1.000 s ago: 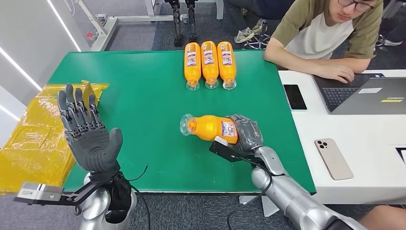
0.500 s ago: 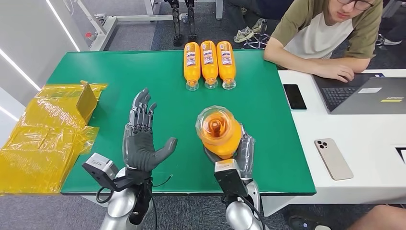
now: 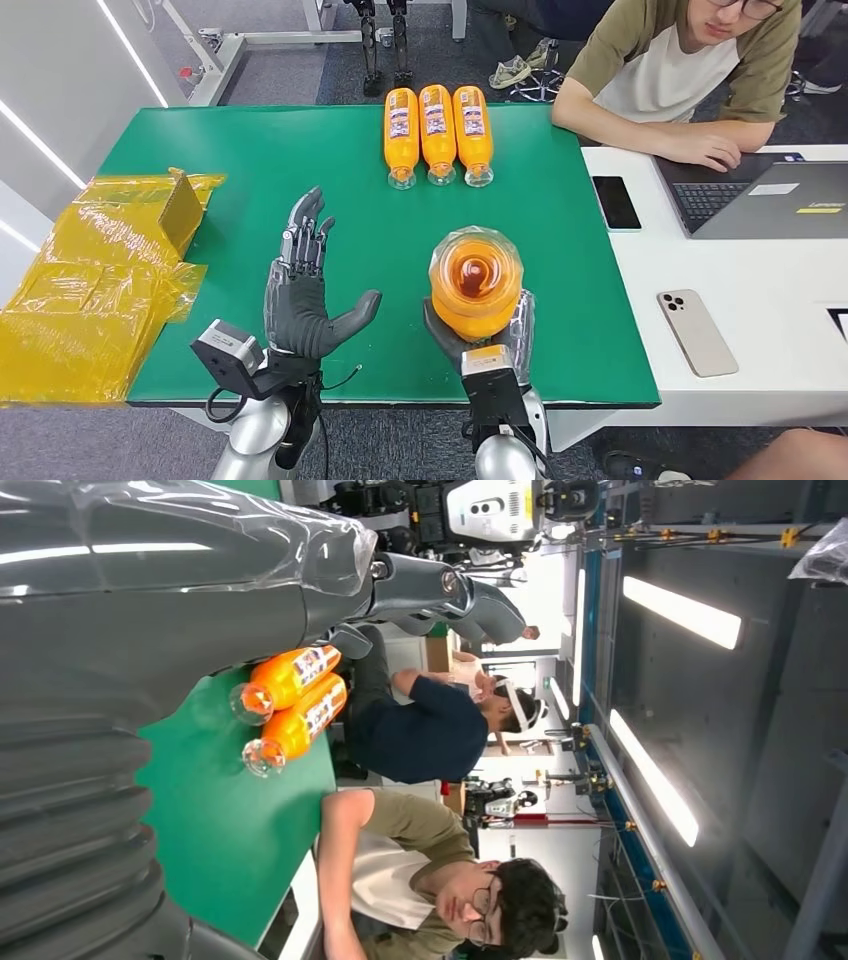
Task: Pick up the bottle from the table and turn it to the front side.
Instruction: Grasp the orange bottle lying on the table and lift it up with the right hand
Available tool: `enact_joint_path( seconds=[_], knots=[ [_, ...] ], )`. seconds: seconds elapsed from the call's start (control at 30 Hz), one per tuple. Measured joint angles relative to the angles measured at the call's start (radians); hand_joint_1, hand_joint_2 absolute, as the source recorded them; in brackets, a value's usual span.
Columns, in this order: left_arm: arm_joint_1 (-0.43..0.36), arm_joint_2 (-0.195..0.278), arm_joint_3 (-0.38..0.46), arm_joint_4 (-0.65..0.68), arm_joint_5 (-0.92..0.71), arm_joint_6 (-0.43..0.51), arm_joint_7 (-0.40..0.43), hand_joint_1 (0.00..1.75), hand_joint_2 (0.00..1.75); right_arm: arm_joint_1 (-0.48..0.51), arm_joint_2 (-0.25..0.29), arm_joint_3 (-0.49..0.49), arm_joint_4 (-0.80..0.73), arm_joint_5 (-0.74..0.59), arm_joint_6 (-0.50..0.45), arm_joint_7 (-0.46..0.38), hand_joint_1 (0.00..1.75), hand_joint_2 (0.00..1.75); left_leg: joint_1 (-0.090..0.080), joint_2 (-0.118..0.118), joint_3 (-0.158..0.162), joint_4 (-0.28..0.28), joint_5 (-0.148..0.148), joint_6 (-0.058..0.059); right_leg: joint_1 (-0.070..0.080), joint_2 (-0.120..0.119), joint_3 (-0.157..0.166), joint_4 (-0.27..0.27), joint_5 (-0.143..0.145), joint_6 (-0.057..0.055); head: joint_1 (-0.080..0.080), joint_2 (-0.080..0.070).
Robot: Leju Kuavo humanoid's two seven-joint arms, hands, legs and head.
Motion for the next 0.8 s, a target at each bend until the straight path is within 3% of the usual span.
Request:
enact_joint_path(
  seconds=[0.27, 0.8],
  knots=[
    [0.000, 0.000, 0.000, 0.000, -0.032, 0.011, -0.009, 0.00, 1.75, 0.005, 0.000, -0.010, -0.003, 0.051, 0.050, 0.096, 1.75, 1.75, 0.000, 0.000, 0.000, 0.000, 0.000, 0.000, 0.000, 0.000, 0.000, 0.000, 0.000, 0.000, 0.000, 0.000],
    [0.000, 0.000, 0.000, 0.000, -0.039, 0.019, -0.011, 0.00, 1.75, 0.007, 0.000, -0.017, -0.002, 0.064, 0.060, 0.120, 1.75, 1.75, 0.000, 0.000, 0.000, 0.000, 0.000, 0.000, 0.000, 0.000, 0.000, 0.000, 0.000, 0.000, 0.000, 0.000]
  ],
)
